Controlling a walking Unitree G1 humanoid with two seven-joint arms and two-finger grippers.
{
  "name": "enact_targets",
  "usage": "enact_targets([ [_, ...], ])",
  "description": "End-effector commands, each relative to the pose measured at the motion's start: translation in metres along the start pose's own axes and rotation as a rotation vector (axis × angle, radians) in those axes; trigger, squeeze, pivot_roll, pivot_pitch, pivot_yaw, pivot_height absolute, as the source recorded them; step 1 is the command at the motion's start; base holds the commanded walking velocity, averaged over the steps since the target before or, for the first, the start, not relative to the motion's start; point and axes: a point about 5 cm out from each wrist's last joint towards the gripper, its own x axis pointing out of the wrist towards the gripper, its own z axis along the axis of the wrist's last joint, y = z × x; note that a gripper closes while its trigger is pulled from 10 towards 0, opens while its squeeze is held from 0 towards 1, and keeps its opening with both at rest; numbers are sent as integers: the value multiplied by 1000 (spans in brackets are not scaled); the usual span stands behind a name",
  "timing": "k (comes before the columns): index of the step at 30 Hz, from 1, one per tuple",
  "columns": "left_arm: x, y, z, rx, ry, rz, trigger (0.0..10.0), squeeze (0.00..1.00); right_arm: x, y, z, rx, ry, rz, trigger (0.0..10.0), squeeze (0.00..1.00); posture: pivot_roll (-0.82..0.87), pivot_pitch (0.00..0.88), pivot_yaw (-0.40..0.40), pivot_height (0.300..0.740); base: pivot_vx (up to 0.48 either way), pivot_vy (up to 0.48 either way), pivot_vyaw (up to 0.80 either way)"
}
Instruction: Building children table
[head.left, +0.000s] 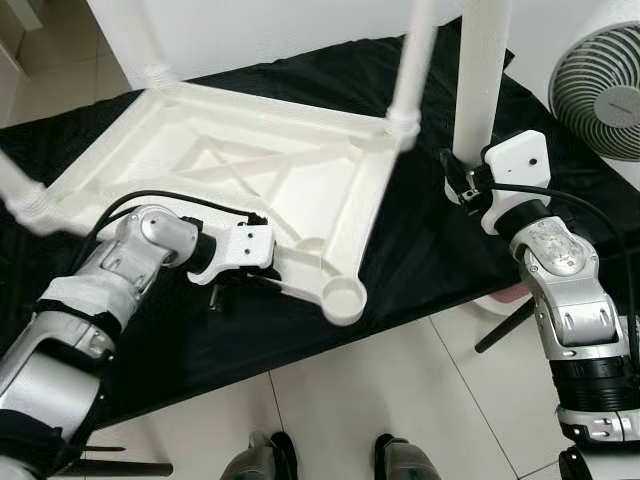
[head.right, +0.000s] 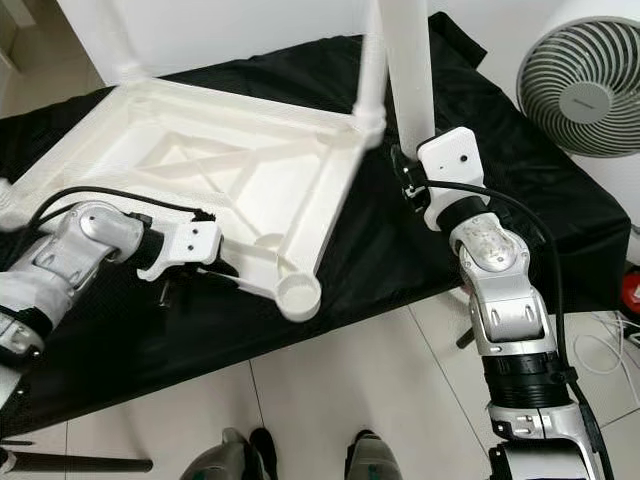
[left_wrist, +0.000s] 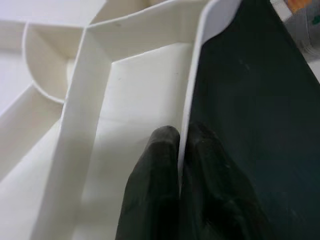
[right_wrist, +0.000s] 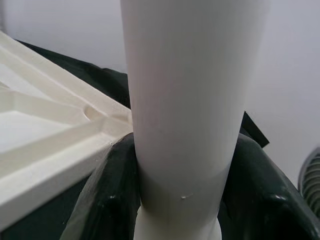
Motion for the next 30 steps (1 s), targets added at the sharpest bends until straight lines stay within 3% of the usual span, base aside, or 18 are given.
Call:
enact_targets([
  [1, -2, 2, -28, -143, 70, 258, 0, 0, 0, 1, 5, 0, -19, 6, 10000, 0, -123, 182, 135, 740, 0, 0, 0],
  [3, 8, 10, -20, -178, 11, 379, 0, 0, 0, 2, 5, 1, -20, 0, 10000, 0, -128, 172, 135, 740, 0, 0, 0],
  [6, 19, 13, -6, -197, -75, 423, 0, 0, 0, 2, 5, 6, -21, -4, 10000, 0, -126, 171, 135, 740, 0, 0, 0],
  [8, 25, 12, 1, -178, -102, 419, 0, 0, 0, 3, 5, 6, -22, -3, 10000, 0, -126, 169, 134, 740, 0, 0, 0],
  [9, 39, 9, 23, -162, -194, 393, 0, 0, 1, 3, 4, 9, -23, -4, 10000, 0, -126, 169, 134, 740, 0, 0, 0],
  [14, 60, 9, 58, -131, -304, 381, 0, 0, 3, 4, 4, 10, -24, -4, 10000, 0, -126, 165, 131, 740, 0, 0, 0],
  [21, 79, 10, 85, -104, -367, 374, 0, 0, 5, 5, 6, 13, -28, -12, 10000, 0, -141, 172, 139, 740, 0, 0, 0],
  [22, 83, 10, 89, -87, -366, 368, 9176, 0, 4, 5, 6, 16, -29, -16, 10000, 0, -148, 177, 143, 740, 0, 0, 0],
  [23, 83, 10, 89, -87, -366, 368, 9176, 0, 4, 5, 6, 16, -29, -16, 10000, 0, -148, 177, 143, 740, 0, 0, 0],
  [24, 85, 10, 90, -76, -357, 360, 10000, 0, 4, 5, 6, 19, -29, -20, 10000, 0, -148, 177, 143, 740, 0, 0, 0],
  [28, 84, 7, 89, -78, -352, 337, 10000, 0, 3, 4, 5, 29, -26, -31, 10000, 0, -150, 185, 144, 740, 0, 0, 0],
  [29, 80, 9, 88, -101, -362, 339, 10000, 1000, 2, 3, 4, 45, -22, -38, 10000, 0, -150, 185, 144, 740, 0, 0, 0],
  [30, 80, 9, 88, -101, -362, 339, 10000, 1000, 2, 3, 4, 45, -22, -38, 10000, 0, -150, 185, 144, 740, 0, 0, 0],
])
